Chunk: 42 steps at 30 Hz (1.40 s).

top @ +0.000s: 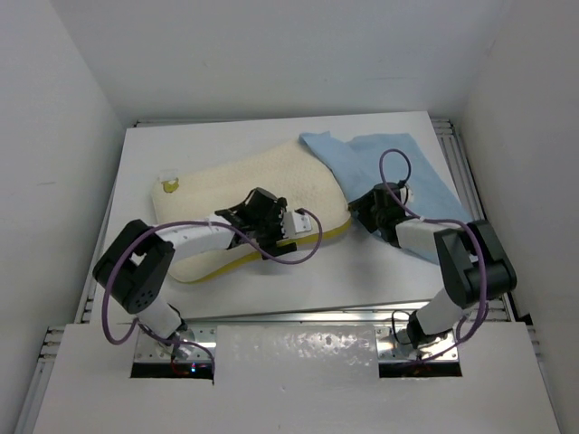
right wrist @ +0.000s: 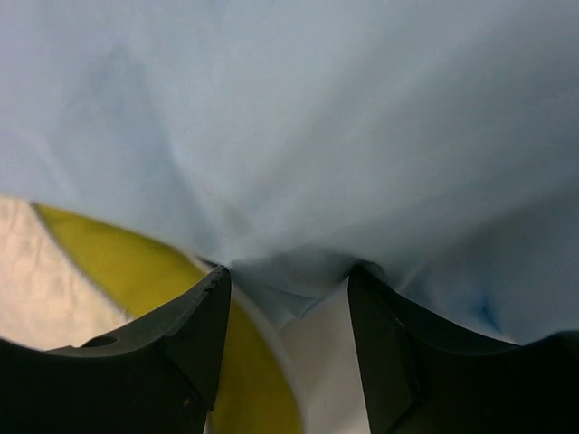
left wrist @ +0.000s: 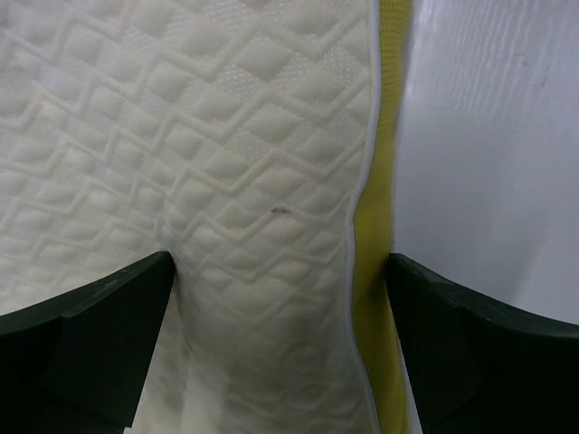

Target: Put the pillow into the pillowcase

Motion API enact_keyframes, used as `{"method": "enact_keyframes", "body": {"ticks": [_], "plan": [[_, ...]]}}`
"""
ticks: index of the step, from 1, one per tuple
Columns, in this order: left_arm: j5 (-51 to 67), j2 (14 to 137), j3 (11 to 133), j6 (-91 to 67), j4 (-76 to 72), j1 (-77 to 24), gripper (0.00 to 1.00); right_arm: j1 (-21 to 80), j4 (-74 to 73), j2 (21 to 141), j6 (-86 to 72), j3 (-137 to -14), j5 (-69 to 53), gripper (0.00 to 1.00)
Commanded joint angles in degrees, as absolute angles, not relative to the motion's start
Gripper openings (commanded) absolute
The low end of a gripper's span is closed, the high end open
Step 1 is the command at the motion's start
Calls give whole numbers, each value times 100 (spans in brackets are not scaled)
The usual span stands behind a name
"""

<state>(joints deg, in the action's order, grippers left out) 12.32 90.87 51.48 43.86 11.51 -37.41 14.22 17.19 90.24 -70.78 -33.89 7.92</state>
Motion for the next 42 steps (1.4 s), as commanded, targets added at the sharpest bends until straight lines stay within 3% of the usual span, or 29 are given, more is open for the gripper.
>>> {"method": "enact_keyframes", "body": {"ticks": [1, 3, 6, 8, 9, 10, 14, 18, 24, 31, 32, 35, 36, 37, 40, 42], "plan": [[677, 9211, 4800, 4332, 161, -3814, 100, 1424, 2109, 9368, -7233, -3805, 967, 54], [825, 9228, 4650, 4525, 97, -3832, 98, 1441, 2249, 9632, -7251, -3893, 1019, 50], [897, 9246, 4483, 4745, 105, -3858, 56, 1441, 2259, 9861, -7111, -3981, 1107, 20], [844, 9220, 4386, 4790, 105, -3858, 41, 1424, 2093, 9800, -6787, -3929, 1195, 6], [722, 9202, 4342, 4790, -103, -3858, 26, 1424, 2022, 9608, -6637, -3877, 1274, 0], [642, 9185, 4307, 4747, -158, -3858, 0, 1424, 1952, 9476, -6497, -3824, 1431, 0], [187, 9018, 4621, 4484, 87, -3858, 0, 1345, 1521, 8501, -5182, -3464, 1486, 0], [44, 8746, 5343, 4640, 1045, -3832, 0, 1161, 565, 7657, -3808, -3655, 679, 0], [-210, 8429, 5695, 5071, 1564, -3928, 0, 940, -1799, 7585, -2453, -4622, -746, 0], [-870, 8446, 5678, 5177, 1398, -4008, 0, 940, -4296, 7366, -2153, -5387, -335, 0], [-888, 8446, 5634, 5203, 1371, -4051, 0, 940, -4698, 7339, -2145, -5527, -282, 14], [-888, 8446, 5590, 5195, 1266, -4139, 0, 940, -5114, 7208, -2058, -5642, -71, 35], [-809, 8438, 5599, 5160, 1309, -4157, 0, 940, -5089, 7024, -1970, -5660, -96, 56], [-722, 8429, 5599, 5168, 1370, -4175, 0, 940, -5002, 6927, -1890, -5669, -184, 62], [-510, 8385, 5485, 5247, 1398, -4254, 0, 958, -4099, 6610, -1959, -5608, -640, 64], [-449, 8385, 5327, 5265, 1336, -4298, 0, 1080, -3246, 6539, -2170, -5476, -843, 53]]}}
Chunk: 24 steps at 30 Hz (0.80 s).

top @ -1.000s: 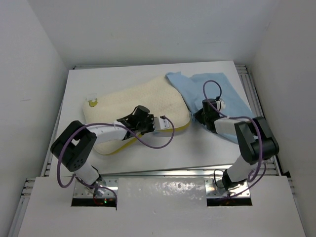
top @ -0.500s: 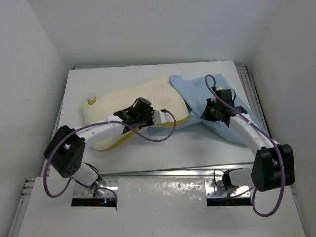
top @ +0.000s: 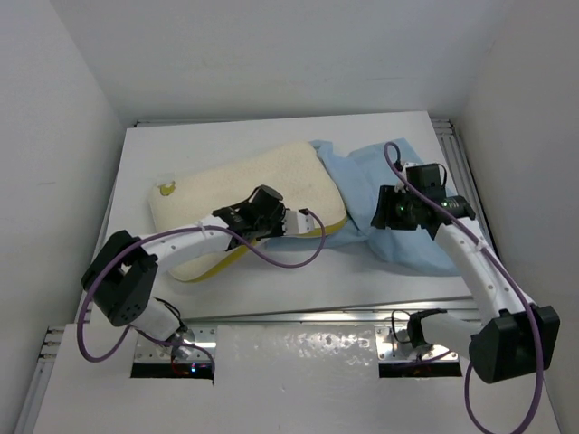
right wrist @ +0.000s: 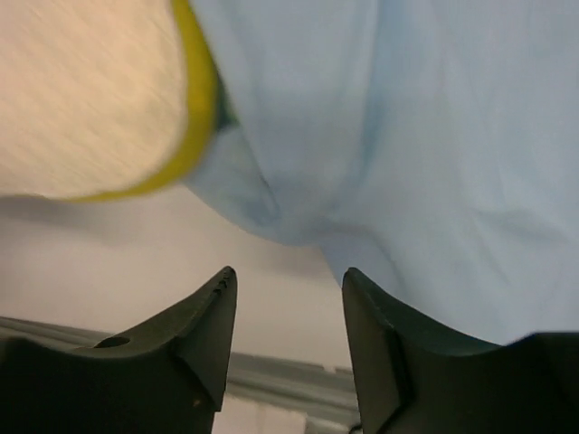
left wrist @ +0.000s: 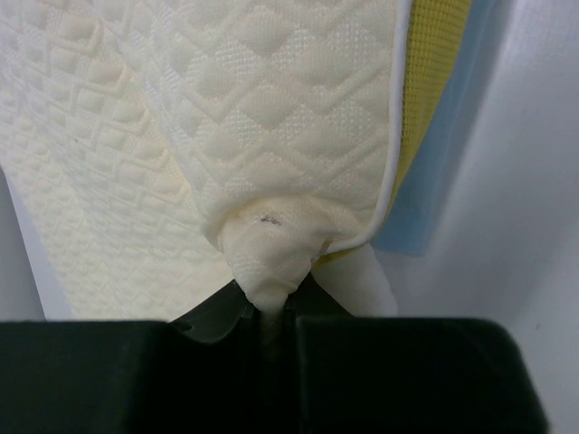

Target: Put the pillow into the pillowcase

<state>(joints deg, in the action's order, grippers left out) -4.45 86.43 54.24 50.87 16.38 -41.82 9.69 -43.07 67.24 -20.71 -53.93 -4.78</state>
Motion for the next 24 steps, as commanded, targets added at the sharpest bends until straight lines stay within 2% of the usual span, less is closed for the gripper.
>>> {"method": "enact_keyframes", "body": {"ticks": [1, 4, 5, 6, 9, 13, 19, 22, 23, 24], "plan": [[-448, 8393, 5274, 5291, 1301, -4333, 0, 1159, -2921, 6574, -2214, -5415, -800, 49], [-553, 8402, 4958, 5466, 1038, -4385, 0, 1747, -1997, 7021, -2066, -5483, -406, 37], [-589, 8411, 4853, 5536, 976, -4386, 0, 1836, -1786, 7405, -1935, -5772, -265, 37], [-676, 8455, 4817, 5555, 880, -4386, 0, 1898, -1697, 7618, -1908, -5931, -211, 42], [-738, 8613, 4886, 5467, 870, -4386, 0, 1890, -1214, 8365, -2118, -6450, -325, 42], [-756, 8675, 4975, 5432, 800, -4412, 0, 1898, -1010, 9209, -2136, -7055, -386, 54], [-712, 8719, 5045, 5458, 800, -4412, 0, 1951, -695, 10203, -2363, -7452, -589, 59], [-712, 8710, 5062, 5467, 791, -4412, 0, 1951, -650, 10616, -2513, -7654, -221, 42], [-703, 8693, 5054, 5475, 774, -4412, 0, 1951, -668, 10722, -2505, -7725, -133, 33], [-694, 8692, 5062, 5476, 765, -4412, 0, 1951, -746, 10940, -2461, -7926, -132, 30]]}}
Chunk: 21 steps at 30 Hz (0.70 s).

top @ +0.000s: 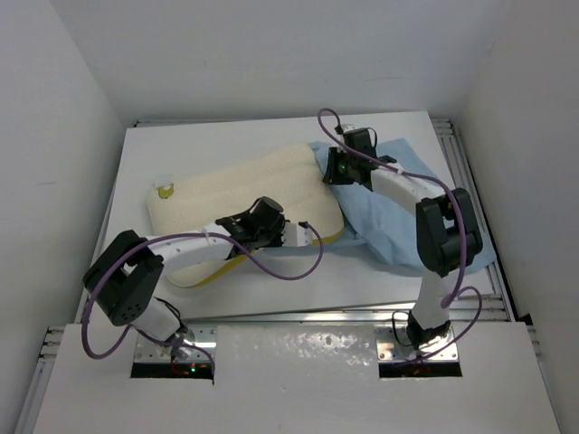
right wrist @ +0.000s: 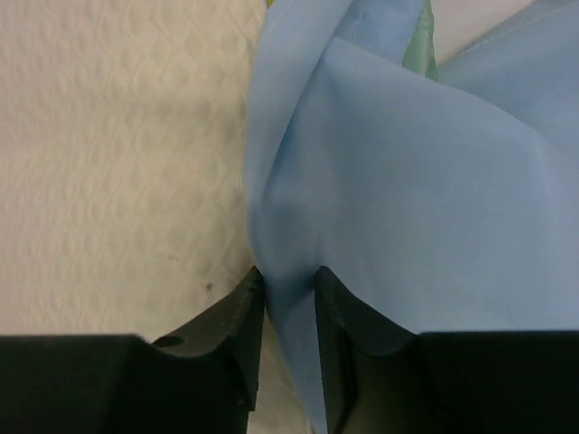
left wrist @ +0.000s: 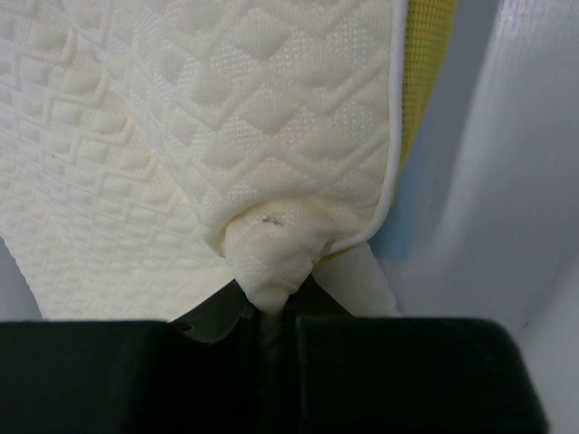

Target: Put the pillow into the pillowcase

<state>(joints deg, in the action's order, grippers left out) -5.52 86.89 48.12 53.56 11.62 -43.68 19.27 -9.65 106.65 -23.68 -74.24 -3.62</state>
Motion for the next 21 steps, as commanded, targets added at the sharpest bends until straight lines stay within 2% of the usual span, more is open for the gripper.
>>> {"method": "enact_keyframes", "body": {"ticks": [1, 2, 3, 5, 8, 14, 16, 21], "plan": [[-686, 8692, 5080, 5476, 756, -4412, 0, 1951, -817, 11047, -2444, -8032, -158, 27], [-694, 8684, 5089, 5467, 756, -4412, 0, 1951, -904, 11135, -2426, -8155, -306, 23], [-703, 8666, 5124, 5467, 756, -4412, 0, 1951, -992, 11205, -2391, -8252, -377, 9], [-825, 8657, 5168, 5432, 738, -4412, 0, 1951, -1212, 11110, -2198, -8341, -518, 0], [-1098, 8648, 5343, 5335, 747, -4412, 0, 1951, -1327, 10417, -1672, -7964, -1043, 0], [-1292, 8560, 5686, 5467, 765, -4395, 0, 1942, -2442, 9239, -888, -7480, -2187, 0], [-1318, 8569, 5713, 5615, 704, -4403, 0, 1942, -2863, 9054, -765, -7523, -2818, 0], [-1371, 8543, 5555, 5958, 449, -4412, 0, 1942, -3593, 8965, -572, -7856, -3278, 0]]}}
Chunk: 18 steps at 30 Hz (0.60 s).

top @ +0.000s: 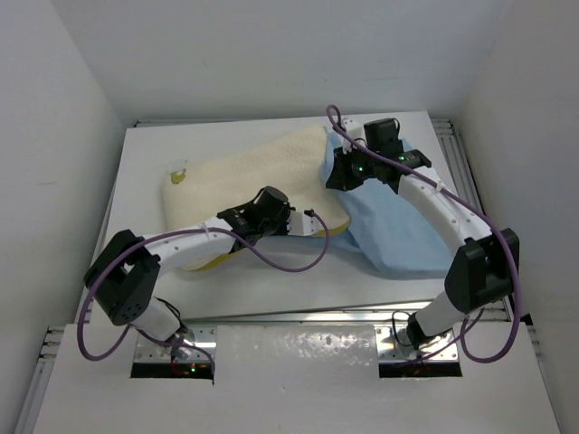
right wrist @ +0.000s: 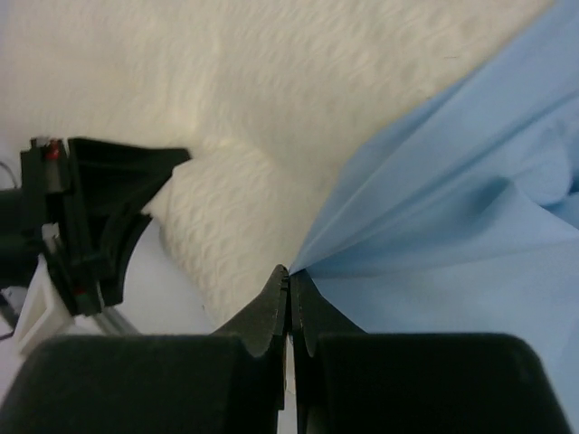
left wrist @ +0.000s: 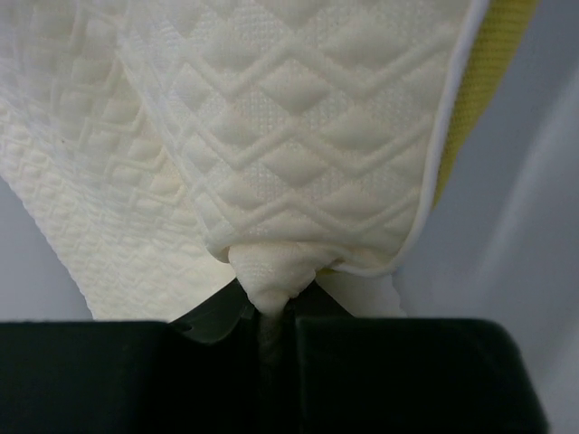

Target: Put the pillow into the pillowcase

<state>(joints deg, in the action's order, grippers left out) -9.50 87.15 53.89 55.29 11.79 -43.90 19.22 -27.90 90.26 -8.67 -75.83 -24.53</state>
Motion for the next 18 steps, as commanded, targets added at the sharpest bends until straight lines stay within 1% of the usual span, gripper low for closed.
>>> {"method": "enact_keyframes", "body": {"ticks": [1, 4, 6, 9, 10, 15, 17, 18], "plan": [[-1441, 8552, 5511, 6002, 326, -4412, 0, 1951, -3647, 8939, -571, -7875, -3409, 0], [-1608, 8622, 5440, 6135, 132, -4421, 0, 1942, -3963, 8781, -466, -8041, -3638, 0], [-1784, 8780, 5510, 6065, 123, -4412, 0, 1942, -4559, 8780, -221, -8375, -3682, 0], [-1986, 8930, 5625, 5915, 97, -4412, 0, 1916, -5229, 8702, -44, -8631, -3473, 0], [-2030, 8938, 5625, 5889, -112, -4412, 0, 1881, -5264, 8658, -44, -8587, -3419, 0], [-2293, 9070, 5748, 5634, -255, -4412, 0, 1451, -5213, 8219, -114, -7955, -3524, 0], [-2233, 9070, 5792, 5555, -185, -4430, 0, 1336, -4750, 8122, -456, -7691, -3638, 0], [-1989, 9053, 5853, 5555, -89, -4464, 0, 1336, -4450, 8060, -648, -7603, -3691, 0]]}}
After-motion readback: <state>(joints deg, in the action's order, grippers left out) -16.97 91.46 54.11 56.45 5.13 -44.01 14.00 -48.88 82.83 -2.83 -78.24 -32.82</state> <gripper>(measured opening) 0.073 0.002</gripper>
